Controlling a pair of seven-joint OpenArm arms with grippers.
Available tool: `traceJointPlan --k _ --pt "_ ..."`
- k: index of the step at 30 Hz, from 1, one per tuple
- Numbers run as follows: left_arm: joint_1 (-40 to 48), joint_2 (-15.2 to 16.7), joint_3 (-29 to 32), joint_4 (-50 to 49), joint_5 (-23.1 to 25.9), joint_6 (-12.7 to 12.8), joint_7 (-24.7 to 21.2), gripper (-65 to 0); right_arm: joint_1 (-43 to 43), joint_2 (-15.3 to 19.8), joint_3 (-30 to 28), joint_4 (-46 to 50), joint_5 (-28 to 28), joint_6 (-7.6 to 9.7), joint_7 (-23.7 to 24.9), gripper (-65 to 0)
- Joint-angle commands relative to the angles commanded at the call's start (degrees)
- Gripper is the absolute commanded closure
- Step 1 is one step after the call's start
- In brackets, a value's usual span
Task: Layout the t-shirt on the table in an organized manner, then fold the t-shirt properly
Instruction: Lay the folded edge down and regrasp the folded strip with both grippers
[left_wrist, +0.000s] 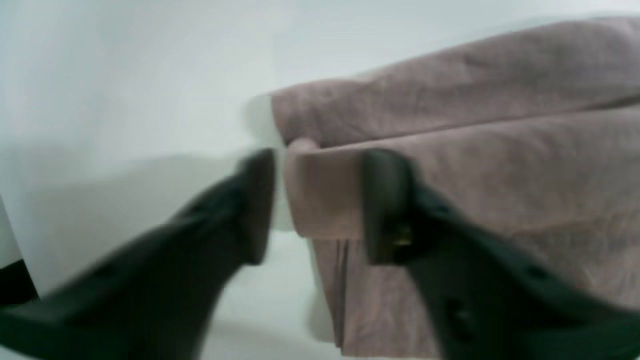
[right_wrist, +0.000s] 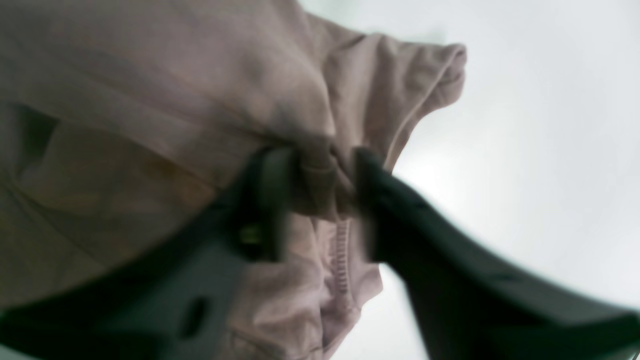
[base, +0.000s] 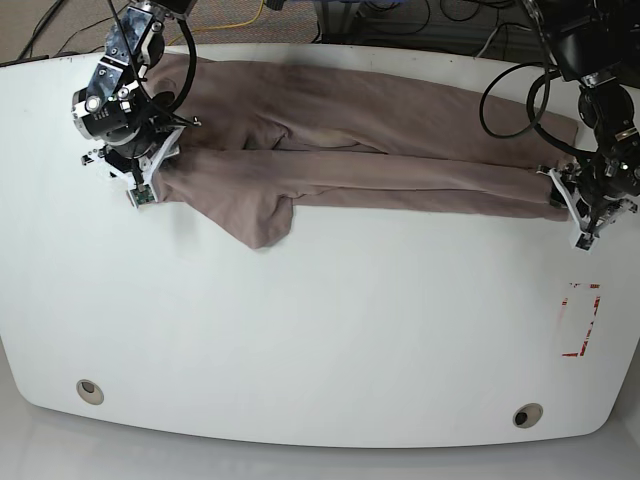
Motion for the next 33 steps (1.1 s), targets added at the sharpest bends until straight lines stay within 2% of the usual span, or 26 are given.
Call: traceJointPlan --k 2,5,10,17,24,33 --pt "0.0 0.0 0.0 1.1 0.0 0.0 0.0 -38.5 0.4 0.1 0.7 0.1 0.2 0.0 0.0 -53.6" --pt "0.0 0.0 0.0 3.0 0.0 0.0 0.0 -38.5 1.3 0.1 0.7 0.5 0.3 0.0 0.0 -63.1" --pt "-0.2 0.0 0.0 5.4 -0.2 0.0 0.1 -38.5 4.3 -0.4 0.5 0.5 0.4 0.0 0.0 -63.4" --pt "-0.2 0.4 0.0 8.4 -0.3 0.0 0.1 -38.5 10.7 -0.9 0.4 -1.6 8.4 0.0 -0.1 -63.4" --pt "-0.3 0.4 0.0 8.3 -0.2 0.0 0.1 -38.5 15.5 -1.7 -6.4 -11.4 10.5 0.0 0.3 -63.3" --pt "-0.1 0.4 0.0 8.0 -0.1 0.0 0.1 -38.5 17.9 -3.2 -10.8 -24.7 10.2 0.0 9.1 -63.3"
